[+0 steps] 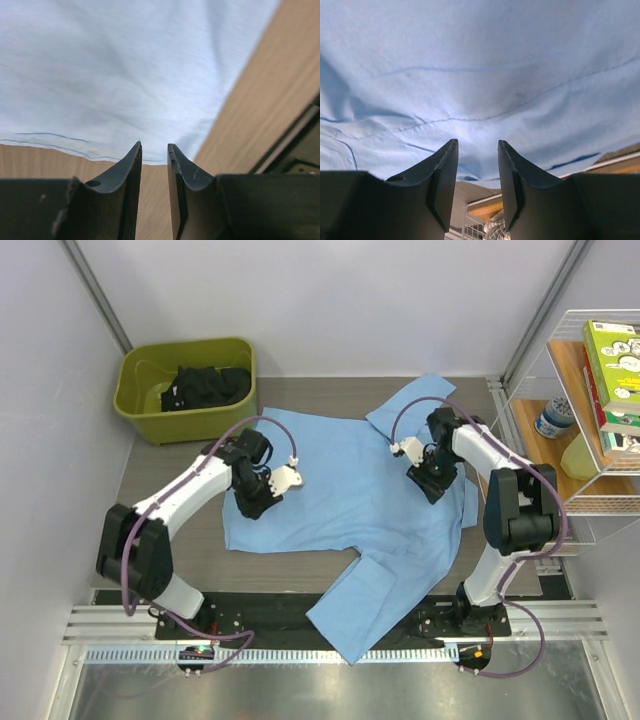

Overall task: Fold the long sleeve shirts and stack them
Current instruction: Flatten the shirt out

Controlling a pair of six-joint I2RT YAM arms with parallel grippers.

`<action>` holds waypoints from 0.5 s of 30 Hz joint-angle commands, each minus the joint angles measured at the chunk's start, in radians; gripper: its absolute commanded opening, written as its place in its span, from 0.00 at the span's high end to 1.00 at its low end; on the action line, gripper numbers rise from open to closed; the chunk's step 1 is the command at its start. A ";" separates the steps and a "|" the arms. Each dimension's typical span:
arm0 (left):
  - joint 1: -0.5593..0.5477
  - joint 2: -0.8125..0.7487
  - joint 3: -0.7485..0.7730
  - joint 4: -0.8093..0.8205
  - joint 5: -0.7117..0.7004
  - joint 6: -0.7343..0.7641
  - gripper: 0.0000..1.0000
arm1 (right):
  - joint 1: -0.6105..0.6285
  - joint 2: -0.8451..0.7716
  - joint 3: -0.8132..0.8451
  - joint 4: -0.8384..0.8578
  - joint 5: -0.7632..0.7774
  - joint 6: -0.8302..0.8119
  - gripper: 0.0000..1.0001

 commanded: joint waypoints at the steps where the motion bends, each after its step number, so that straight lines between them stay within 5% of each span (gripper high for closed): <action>1: 0.026 0.154 0.062 0.089 -0.096 -0.058 0.71 | 0.011 0.097 0.067 -0.035 -0.052 0.057 0.57; 7: 0.058 0.263 0.014 0.122 -0.151 -0.049 0.72 | 0.023 0.172 0.091 0.000 -0.042 0.079 0.57; 15: 0.055 0.121 -0.207 -0.024 -0.084 0.034 0.74 | 0.127 0.119 -0.089 0.005 -0.028 -0.001 0.57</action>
